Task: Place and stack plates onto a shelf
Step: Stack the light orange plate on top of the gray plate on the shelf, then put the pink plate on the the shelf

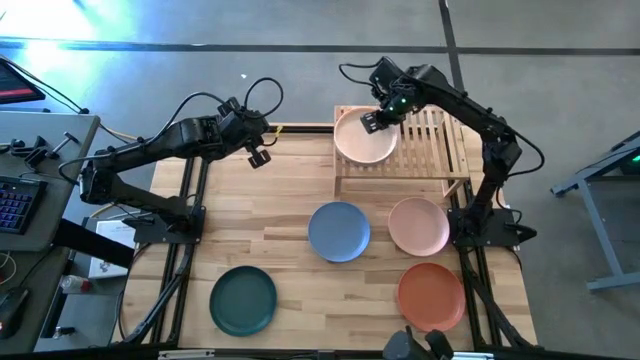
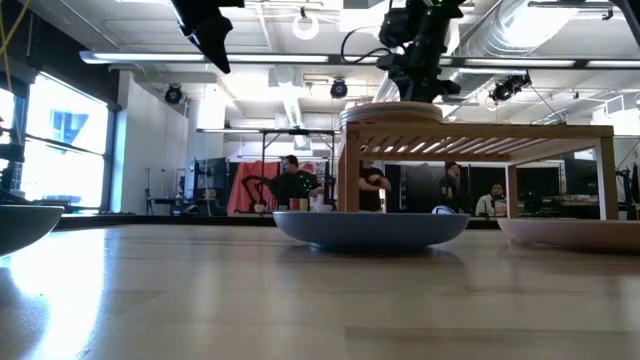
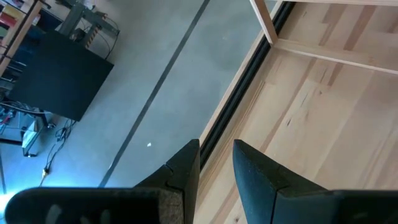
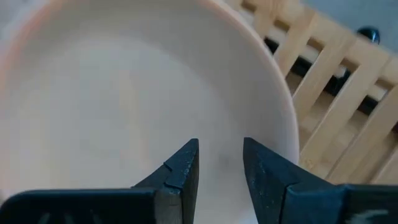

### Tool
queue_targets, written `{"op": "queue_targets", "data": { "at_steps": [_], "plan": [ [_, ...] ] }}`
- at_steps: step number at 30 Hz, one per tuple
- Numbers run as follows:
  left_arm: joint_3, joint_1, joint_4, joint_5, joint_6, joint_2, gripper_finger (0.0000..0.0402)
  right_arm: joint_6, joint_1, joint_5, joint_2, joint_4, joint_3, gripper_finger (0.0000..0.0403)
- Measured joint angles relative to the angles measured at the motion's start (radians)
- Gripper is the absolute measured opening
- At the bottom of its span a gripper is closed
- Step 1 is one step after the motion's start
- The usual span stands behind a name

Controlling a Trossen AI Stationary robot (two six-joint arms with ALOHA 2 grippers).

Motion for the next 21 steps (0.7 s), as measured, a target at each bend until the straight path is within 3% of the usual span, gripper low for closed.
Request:
{"op": "queue_targets", "data": {
  "at_steps": [6,13,21],
  "plan": [
    [0.0,0.0,0.0,0.0,0.0,0.0,0.0086,-0.02,0.008,-0.016,0.0,-0.019,0.106,0.0103],
    [0.0,0.0,-0.018,0.03,-0.037,0.0,0.0086,-0.085,0.058,-0.133,-0.001,-0.131,0.207,0.0103],
    [-0.042,0.0,-0.135,0.055,-0.154,0.001,0.0086,-0.072,0.233,-0.13,-0.012,-0.255,0.145,0.0103]
  ]
}}
